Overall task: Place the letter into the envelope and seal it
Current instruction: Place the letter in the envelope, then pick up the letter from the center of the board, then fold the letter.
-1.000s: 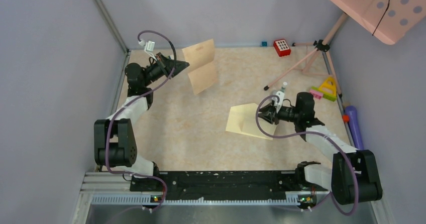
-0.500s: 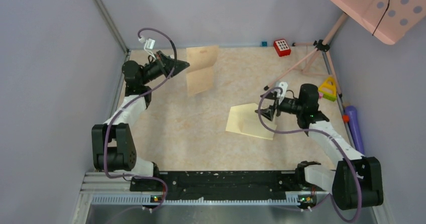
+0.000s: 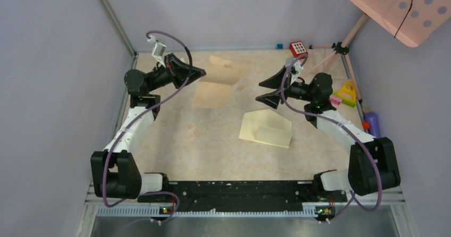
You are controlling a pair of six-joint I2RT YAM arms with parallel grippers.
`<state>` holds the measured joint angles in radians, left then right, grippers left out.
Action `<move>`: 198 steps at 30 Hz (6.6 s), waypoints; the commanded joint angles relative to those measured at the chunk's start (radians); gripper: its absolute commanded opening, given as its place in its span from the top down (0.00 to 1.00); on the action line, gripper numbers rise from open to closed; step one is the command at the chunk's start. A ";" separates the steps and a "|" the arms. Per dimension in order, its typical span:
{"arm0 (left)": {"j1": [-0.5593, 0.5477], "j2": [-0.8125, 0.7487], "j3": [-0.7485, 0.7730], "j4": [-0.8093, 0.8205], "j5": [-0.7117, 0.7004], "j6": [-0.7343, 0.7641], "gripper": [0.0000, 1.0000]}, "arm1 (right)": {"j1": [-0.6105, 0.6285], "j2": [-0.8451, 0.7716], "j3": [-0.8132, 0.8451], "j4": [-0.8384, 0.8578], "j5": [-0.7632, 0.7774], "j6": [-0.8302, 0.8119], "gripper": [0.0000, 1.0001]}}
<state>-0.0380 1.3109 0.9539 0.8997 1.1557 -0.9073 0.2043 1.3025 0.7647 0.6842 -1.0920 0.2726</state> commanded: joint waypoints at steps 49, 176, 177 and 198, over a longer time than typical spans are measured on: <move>0.440 0.239 0.121 -1.504 -0.252 1.148 0.03 | 0.456 0.559 0.483 -0.391 0.432 0.180 0.29; -0.274 0.085 0.227 -0.539 0.135 0.359 0.83 | 0.055 -0.257 0.336 -0.480 0.216 -0.090 1.00; -0.275 0.090 0.230 -0.538 0.129 0.355 0.92 | 0.055 -0.259 0.332 -0.479 0.213 -0.097 1.00; -0.241 0.017 0.398 -1.156 0.069 0.961 1.00 | 0.022 -0.266 0.348 -0.441 0.112 -0.020 0.19</move>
<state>-0.2775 1.3903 1.2831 -0.0509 1.2106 -0.1955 0.2470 1.0466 1.0794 0.1909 -1.0512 0.2073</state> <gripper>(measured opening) 0.010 0.786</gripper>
